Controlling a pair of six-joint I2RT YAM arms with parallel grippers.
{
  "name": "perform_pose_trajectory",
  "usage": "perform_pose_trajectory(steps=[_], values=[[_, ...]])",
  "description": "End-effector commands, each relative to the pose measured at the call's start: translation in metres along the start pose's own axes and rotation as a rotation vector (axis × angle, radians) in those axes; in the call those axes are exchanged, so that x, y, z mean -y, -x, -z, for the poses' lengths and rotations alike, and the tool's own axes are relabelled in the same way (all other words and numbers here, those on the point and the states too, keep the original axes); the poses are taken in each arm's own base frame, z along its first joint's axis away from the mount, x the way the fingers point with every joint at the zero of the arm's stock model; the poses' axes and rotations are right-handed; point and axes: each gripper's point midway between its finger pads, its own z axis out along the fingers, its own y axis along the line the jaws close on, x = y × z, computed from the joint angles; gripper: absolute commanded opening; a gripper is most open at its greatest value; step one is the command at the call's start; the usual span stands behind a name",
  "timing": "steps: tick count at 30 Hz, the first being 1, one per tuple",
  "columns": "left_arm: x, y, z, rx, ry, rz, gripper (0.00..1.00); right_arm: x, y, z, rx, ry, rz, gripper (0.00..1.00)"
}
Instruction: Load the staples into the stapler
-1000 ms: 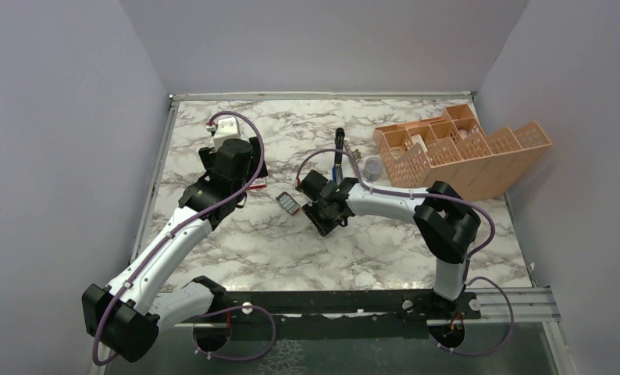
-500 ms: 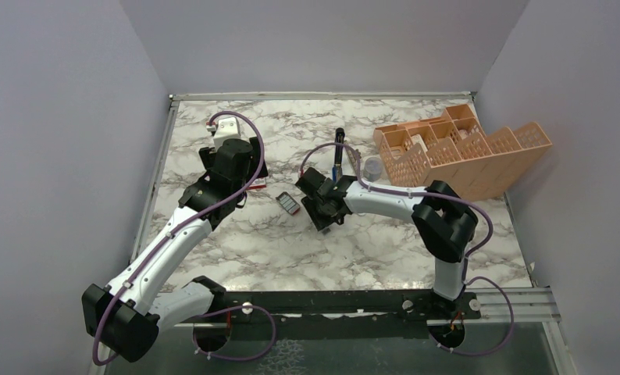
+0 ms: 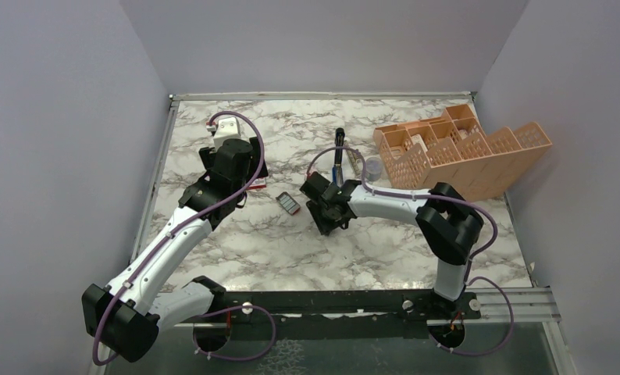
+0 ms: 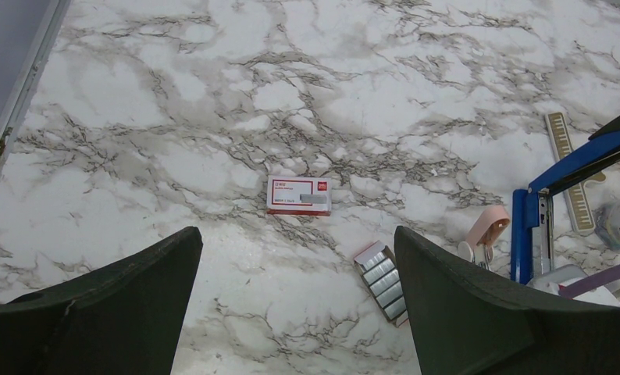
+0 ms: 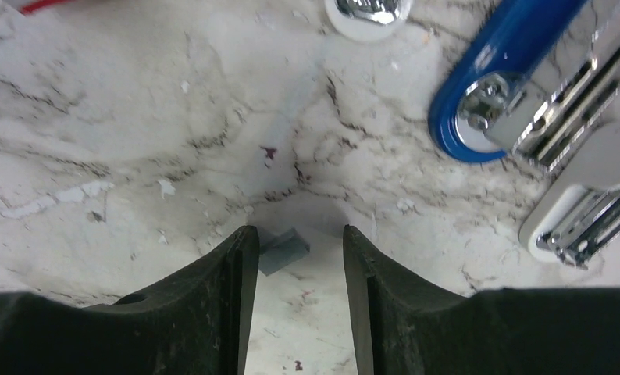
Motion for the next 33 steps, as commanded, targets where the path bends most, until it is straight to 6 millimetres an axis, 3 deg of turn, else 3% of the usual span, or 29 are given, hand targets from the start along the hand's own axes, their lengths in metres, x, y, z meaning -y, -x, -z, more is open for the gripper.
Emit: perform_pose_trajectory(steps=[1, 10, 20, 33], values=[[0.002, -0.001, -0.002, -0.005, -0.014, 0.01, 0.93, 0.011, -0.041, 0.006, -0.091, -0.036, -0.028, 0.5], [0.003, -0.004, -0.003, -0.012, -0.016, 0.008, 0.93, 0.002, -0.042, 0.005, -0.072, 0.019, -0.061, 0.47], [0.002, -0.003, -0.003, -0.009, -0.012, 0.002, 0.93, -0.012, -0.005, 0.001, 0.018, 0.062, -0.005, 0.43], [0.003, -0.003, -0.003, -0.01, -0.013, 0.001, 0.93, -0.003, -0.015, -0.001, -0.021, 0.018, -0.012, 0.26]])
